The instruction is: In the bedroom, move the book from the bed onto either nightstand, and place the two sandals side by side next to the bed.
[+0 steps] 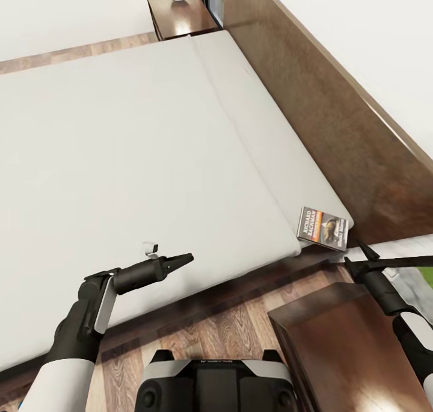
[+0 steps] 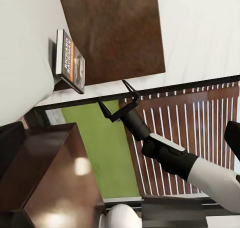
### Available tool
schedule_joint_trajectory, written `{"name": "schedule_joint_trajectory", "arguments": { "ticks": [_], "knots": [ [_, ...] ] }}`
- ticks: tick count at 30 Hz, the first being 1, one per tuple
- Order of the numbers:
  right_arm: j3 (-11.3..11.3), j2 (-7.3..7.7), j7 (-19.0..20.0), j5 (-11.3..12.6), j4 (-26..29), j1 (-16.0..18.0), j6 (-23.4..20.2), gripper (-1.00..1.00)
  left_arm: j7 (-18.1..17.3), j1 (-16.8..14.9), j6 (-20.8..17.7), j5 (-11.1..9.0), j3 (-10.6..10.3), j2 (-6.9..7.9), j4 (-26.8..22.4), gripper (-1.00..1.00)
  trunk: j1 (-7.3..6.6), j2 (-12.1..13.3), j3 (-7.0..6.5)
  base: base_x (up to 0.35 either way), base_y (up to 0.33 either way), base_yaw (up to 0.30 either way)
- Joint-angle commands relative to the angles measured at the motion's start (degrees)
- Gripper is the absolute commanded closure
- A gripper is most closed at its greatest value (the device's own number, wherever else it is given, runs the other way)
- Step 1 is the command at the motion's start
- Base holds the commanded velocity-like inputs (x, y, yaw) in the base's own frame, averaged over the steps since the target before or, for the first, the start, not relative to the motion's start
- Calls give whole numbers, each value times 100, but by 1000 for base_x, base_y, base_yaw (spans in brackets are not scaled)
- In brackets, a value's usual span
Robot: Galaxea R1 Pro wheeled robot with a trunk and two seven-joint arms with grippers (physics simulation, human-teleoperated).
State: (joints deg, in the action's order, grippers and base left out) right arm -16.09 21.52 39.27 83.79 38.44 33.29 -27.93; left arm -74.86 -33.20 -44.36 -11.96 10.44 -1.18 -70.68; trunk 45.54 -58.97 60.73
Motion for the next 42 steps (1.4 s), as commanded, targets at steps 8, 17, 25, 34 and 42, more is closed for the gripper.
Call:
{"name": "schedule_joint_trajectory", "arguments": {
  "ticks": [8,17,25,34,42],
  "knots": [
    [-8,1,2,41,-3,2,-46,-100,-20,-2,-59,0,11,-5,2,-100,177,-325,147,0,0,0],
    [-8,1,2,41,-3,2,-46,-100,-21,-2,-62,0,11,-5,2,-100,374,-686,308,0,0,0],
    [-8,1,2,41,-3,2,-46,-100,-23,-2,-63,-7,11,-5,2,-100,550,-1007,452,0,0,0],
    [-10,8,2,41,-3,2,-48,-100,-26,-2,-64,-16,11,-5,2,-100,704,-1287,578,0,0,0],
    [-10,6,2,41,-3,2,-52,-100,-26,-2,-64,-17,11,-5,57,-100,704,-1287,578,0,0,0]
  ]
}}
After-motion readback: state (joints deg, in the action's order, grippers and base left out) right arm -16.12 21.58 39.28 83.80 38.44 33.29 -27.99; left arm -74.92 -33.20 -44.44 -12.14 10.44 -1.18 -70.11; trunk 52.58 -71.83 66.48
